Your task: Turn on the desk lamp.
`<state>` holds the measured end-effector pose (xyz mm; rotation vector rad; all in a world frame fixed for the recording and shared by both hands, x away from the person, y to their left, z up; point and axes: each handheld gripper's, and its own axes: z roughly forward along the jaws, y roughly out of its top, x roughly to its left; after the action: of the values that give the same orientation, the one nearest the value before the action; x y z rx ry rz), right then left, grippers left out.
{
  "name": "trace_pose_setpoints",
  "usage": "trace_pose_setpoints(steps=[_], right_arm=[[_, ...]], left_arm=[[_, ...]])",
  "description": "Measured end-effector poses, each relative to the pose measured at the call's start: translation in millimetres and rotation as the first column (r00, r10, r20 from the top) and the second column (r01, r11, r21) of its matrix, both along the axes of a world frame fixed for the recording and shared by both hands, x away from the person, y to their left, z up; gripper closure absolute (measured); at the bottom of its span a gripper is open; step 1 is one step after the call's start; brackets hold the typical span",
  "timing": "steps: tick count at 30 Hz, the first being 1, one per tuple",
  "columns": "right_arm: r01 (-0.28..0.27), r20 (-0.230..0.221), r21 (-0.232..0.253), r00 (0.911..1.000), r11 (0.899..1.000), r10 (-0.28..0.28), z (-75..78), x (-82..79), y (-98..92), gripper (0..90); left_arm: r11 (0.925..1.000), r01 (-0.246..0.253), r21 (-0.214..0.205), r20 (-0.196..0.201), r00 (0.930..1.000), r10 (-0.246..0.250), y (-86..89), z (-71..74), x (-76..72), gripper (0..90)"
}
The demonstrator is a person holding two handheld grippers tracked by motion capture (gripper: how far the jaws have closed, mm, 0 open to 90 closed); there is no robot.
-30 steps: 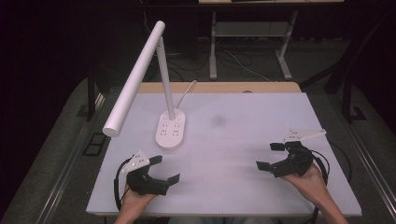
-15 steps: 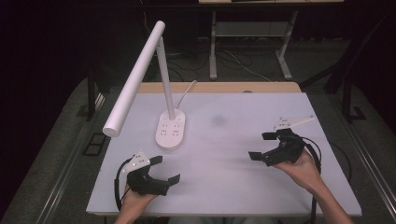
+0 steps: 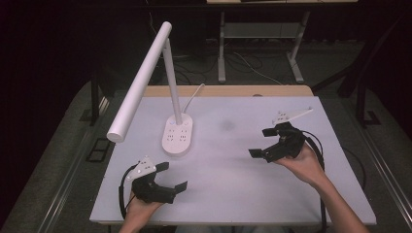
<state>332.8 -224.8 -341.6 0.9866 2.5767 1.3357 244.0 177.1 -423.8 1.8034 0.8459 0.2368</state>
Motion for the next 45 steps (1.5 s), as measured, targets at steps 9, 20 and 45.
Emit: trace_pose_setpoints(steps=[9, 20, 45], right_arm=[[-0.031, 0.012, -0.015, 0.9994, 0.999, 0.031, 6.9, 14.1, 21.3, 0.6], [-0.051, 0.013, -0.033, 0.9986, 0.998, 0.052, 10.4, 30.1, 44.6, 0.7], [-0.047, -0.022, -0.076, 0.9987, 0.996, 0.045, 6.2, 71.8, 87.6, 0.7]], left_arm=[[0.9998, -0.018, -0.009, -0.001, 0.9998, 0.018, 2.6, 0.7, 0.0, 0.0], [1.0, -0.008, -0.005, 0.002, 1.0, 0.008, 2.1, 0.5, 0.0, 0.0], [1.0, 0.005, -0.002, 0.001, 1.0, -0.005, 0.5, 0.4, -0.4, 0.0]])
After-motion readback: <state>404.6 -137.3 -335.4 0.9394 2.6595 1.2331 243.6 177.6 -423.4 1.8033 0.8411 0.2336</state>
